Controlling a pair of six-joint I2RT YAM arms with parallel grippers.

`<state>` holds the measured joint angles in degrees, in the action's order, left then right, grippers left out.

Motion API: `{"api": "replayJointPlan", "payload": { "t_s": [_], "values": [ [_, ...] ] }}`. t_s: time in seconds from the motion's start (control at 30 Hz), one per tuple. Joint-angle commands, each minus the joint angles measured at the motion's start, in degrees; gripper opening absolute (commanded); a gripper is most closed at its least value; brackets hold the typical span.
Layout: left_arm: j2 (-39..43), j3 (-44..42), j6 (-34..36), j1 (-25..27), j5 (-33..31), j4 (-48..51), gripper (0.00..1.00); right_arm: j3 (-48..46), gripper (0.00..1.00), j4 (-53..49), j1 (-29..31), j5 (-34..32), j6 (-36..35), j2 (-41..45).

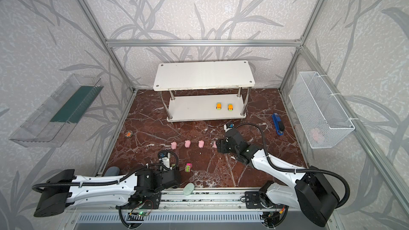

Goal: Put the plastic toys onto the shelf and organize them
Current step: 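Lower the left gripper and grasp the pink-and-green truck with green cab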

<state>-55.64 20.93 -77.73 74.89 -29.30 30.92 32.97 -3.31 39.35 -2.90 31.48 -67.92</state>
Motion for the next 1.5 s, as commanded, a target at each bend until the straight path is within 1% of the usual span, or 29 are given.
{"api": "replayJointPlan", "payload": {
  "t_s": [0.0, 0.27, 0.73, 1.07, 1.2, 1.3, 1.47],
  "values": [
    [-0.5, -0.1, -1.1, -0.4, -2.3, 0.0, 0.54, -0.9, 0.73, 1.1, -0.4, 0.4, 0.2, -0.2],
    [-0.1, -0.3, -1.1, -1.8, -2.8, 0.2, 0.47, -1.6, 0.73, 2.0, -1.1, 1.1, 0.4, -0.8],
    [-1.3, -1.0, 1.1, -4.2, -0.4, -2.6, 0.45, -1.8, 0.73, 2.7, -1.7, 2.1, 0.8, -2.0],
    [-3.4, -0.6, 1.9, -4.8, 1.1, -3.7, 0.42, -1.5, 0.72, 3.1, -1.9, 2.3, 1.0, -2.9],
    [-4.1, -0.6, 1.7, -4.9, 1.5, -3.6, 0.38, -1.4, 0.72, 3.0, -2.0, 2.4, 0.9, -2.9],
    [-4.3, -0.5, 1.5, -5.1, 1.7, -3.5, 0.32, -1.4, 0.72, 2.9, -2.0, 2.4, 0.9, -2.8],
    [-4.0, -0.5, 1.4, -5.2, 1.4, -2.8, 0.26, -1.3, 0.72, 2.6, -2.2, 2.3, 0.9, -2.7]
  ]
}}
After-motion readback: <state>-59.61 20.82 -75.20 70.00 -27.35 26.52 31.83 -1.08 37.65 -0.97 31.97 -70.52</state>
